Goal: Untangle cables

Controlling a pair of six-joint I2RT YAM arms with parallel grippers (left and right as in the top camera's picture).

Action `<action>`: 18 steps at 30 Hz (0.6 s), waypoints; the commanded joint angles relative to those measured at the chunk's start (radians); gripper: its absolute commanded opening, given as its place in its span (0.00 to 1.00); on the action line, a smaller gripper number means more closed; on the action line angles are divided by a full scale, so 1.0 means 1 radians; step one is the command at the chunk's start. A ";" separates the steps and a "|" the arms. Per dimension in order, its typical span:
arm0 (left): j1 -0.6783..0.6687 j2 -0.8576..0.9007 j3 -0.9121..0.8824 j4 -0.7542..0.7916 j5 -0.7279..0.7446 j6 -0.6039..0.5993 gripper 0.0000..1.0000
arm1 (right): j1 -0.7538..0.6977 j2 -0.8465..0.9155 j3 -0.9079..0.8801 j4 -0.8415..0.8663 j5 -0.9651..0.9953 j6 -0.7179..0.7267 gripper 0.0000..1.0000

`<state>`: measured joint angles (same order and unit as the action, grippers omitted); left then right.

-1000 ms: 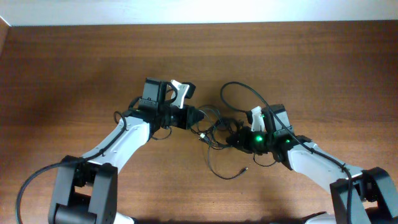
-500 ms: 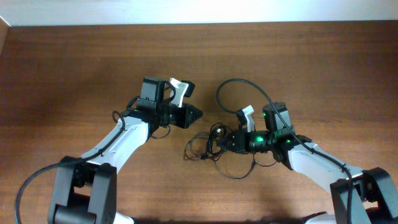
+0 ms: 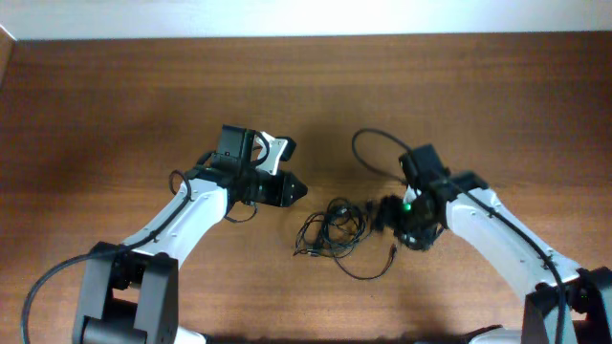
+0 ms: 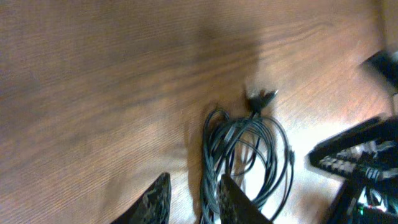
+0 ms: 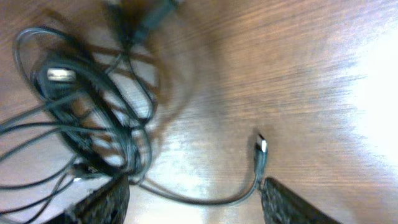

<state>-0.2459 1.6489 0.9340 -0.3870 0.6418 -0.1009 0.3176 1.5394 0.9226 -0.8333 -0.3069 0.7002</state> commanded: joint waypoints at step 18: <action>-0.449 -0.083 0.005 0.095 -0.268 -0.175 0.00 | 0.001 -0.406 0.370 -0.235 0.138 -0.084 0.72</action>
<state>-0.8383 1.7168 0.9314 -0.2798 0.3058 -0.4313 0.3176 1.1488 1.2778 -1.0691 -0.1837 0.6243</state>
